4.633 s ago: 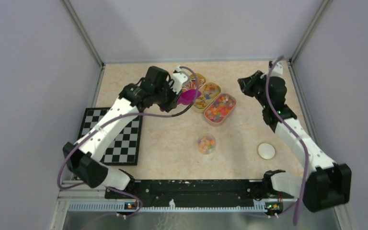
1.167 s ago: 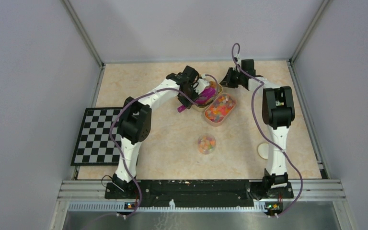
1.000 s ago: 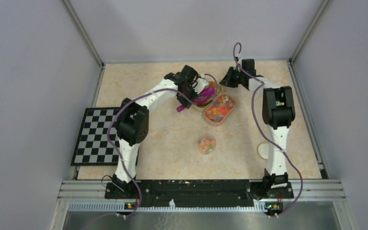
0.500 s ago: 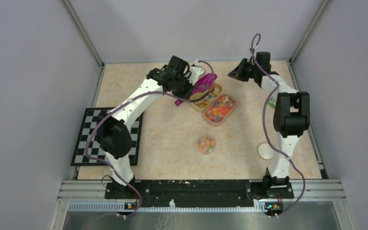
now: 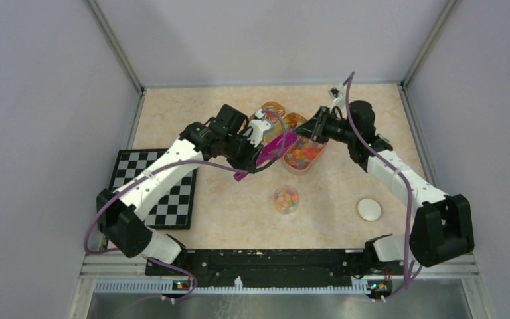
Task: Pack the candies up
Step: Place the fake candies in the packing bottle.
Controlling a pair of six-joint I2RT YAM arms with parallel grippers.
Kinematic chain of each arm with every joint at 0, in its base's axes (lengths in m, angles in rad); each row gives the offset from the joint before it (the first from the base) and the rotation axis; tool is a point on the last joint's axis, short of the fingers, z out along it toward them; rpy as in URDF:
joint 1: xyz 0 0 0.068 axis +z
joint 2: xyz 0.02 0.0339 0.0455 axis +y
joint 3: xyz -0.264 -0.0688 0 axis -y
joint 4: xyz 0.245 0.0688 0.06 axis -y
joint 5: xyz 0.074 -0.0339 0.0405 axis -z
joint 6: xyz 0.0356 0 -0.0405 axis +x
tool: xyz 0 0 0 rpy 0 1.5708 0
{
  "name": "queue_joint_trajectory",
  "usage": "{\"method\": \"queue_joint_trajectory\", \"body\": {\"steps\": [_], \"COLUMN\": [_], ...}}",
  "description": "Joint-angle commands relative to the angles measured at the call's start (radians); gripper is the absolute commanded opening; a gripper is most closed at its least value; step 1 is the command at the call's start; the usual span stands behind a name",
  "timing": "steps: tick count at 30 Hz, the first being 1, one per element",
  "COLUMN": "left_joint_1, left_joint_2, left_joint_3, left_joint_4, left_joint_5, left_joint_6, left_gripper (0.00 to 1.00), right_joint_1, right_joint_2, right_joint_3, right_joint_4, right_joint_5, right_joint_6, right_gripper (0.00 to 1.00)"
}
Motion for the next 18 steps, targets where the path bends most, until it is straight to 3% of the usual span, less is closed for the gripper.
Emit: {"method": "queue_joint_trajectory", "body": {"steps": [1,6,18], "left_joint_1": [-0.015,-0.027,-0.051], "left_joint_2": [-0.075,-0.12,-0.199], "left_joint_3": [-0.065,-0.11,-0.15], "left_joint_4": [0.004,-0.009,-0.012], "left_joint_5": [0.057,0.061,0.116], "left_joint_6": [-0.022,-0.029,-0.039], "left_gripper": [0.0,0.0,0.0], "right_joint_1": [0.095,0.167,0.286], "right_joint_2": [-0.102,-0.179,-0.199], "right_joint_3": [-0.059,-0.105,-0.218], "right_joint_4": [0.053,0.052,0.018], "right_joint_5": [0.05,0.138,0.208], "right_joint_6": [0.043,0.057,0.044], "right_gripper": [0.11,0.11,0.1]}}
